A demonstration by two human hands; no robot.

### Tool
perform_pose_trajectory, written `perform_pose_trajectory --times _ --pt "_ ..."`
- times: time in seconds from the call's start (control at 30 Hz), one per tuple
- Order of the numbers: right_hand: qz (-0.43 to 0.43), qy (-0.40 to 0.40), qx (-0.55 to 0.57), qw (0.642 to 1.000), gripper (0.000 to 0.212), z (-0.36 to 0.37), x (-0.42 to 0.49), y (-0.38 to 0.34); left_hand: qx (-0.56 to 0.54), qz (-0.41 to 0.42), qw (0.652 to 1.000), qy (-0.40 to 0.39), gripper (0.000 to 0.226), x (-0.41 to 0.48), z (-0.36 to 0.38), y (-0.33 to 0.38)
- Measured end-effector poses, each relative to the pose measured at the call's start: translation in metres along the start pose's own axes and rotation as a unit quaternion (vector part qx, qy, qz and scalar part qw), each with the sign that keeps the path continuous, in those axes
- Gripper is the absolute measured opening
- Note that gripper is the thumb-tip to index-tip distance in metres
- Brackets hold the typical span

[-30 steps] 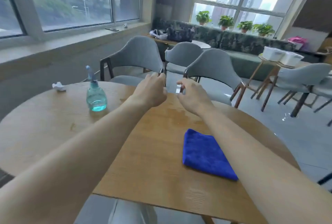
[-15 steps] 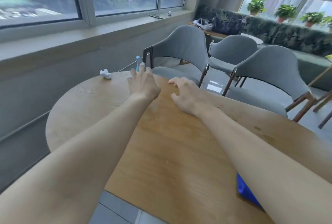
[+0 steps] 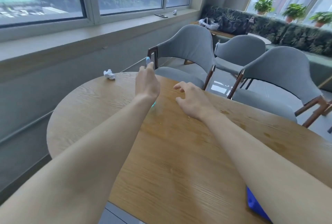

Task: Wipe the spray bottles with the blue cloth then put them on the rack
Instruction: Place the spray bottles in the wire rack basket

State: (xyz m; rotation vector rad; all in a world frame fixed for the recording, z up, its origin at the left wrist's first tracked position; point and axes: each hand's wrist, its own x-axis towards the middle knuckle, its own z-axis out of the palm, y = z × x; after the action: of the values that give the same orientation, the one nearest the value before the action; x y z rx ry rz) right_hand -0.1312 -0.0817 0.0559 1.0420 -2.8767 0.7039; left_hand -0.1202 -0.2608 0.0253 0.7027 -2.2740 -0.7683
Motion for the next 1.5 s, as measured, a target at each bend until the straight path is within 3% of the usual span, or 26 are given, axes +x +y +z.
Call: perform_pose_trajectory --times 0.1,0.27,0.43,0.67,0.97,1.33,1.5 --pt "0.005 0.008 -0.001 1.0 0.042 -0.007 -0.003 0.005 -0.02 0.005 1.0 0.008 0.055 -0.005 0.0 0.007" --pt "0.013 0.031 -0.003 0.999 0.043 -0.02 -0.016 0.014 -0.098 0.0 0.994 -0.036 0.039 -0.028 -0.005 0.037" --pt "0.049 0.099 -0.011 0.994 0.046 -0.049 -0.039 0.031 -0.124 0.081 0.979 -0.139 0.041 -0.053 -0.006 0.081" --pt "0.108 0.2 0.021 0.974 0.044 -0.125 -0.104 0.072 -0.227 0.153 0.929 -0.249 0.035 -0.108 -0.001 0.196" --pt "0.206 0.324 0.084 0.919 0.021 -0.244 -0.236 0.132 -0.341 0.207 0.844 -0.359 0.026 -0.216 0.005 0.353" --pt "0.279 0.492 0.09 0.82 0.023 -0.346 -0.452 0.191 -0.399 0.314 0.744 -0.434 0.016 -0.398 0.006 0.524" --pt "0.329 0.523 0.051 0.785 0.019 -0.37 -0.535 0.218 -0.392 0.339 0.716 -0.467 0.016 -0.477 0.008 0.572"
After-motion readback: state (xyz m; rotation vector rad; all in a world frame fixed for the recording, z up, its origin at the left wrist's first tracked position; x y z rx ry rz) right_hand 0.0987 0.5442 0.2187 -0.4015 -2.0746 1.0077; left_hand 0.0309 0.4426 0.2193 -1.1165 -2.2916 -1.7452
